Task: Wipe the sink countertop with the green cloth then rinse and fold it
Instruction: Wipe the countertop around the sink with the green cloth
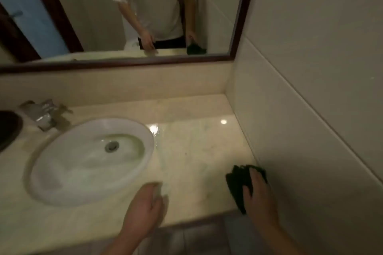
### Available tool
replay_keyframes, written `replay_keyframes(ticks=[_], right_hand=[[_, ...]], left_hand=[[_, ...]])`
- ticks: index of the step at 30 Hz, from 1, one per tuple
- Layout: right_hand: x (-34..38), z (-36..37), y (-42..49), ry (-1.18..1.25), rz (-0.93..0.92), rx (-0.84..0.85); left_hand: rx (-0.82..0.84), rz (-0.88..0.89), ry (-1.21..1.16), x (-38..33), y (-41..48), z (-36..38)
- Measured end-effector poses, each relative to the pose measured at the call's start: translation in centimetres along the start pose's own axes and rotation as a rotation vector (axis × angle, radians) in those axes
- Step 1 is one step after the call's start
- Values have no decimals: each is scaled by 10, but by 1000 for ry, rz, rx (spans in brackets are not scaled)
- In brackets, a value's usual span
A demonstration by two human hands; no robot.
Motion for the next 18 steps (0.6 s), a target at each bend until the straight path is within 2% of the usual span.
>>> replay_keyframes(ticks=[3, 5, 7, 11, 18], right_hand=[[-5, 21, 20, -218, 16, 132], [-9, 35, 29, -344, 22, 161], [-13, 42, 35, -429, 55, 169], [-10, 38, 55, -494, 74, 125], [12, 23, 123, -417, 104, 97]], left_hand=[[37, 45, 224, -17, 34, 14], [125, -26, 276, -15, 59, 23], [138, -94, 345, -8, 80, 27], [144, -210, 379, -5, 122, 21], [78, -244, 423, 3, 154, 33]])
Point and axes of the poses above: each hand's wrist, its own y-axis towards the middle knuckle, its own z-axis out of the palm, x = y × z, the point moved 7 cm from there along y, towards the middle knuckle, and after that the axes turned 15 degrees about x, right-handed, at the moved point
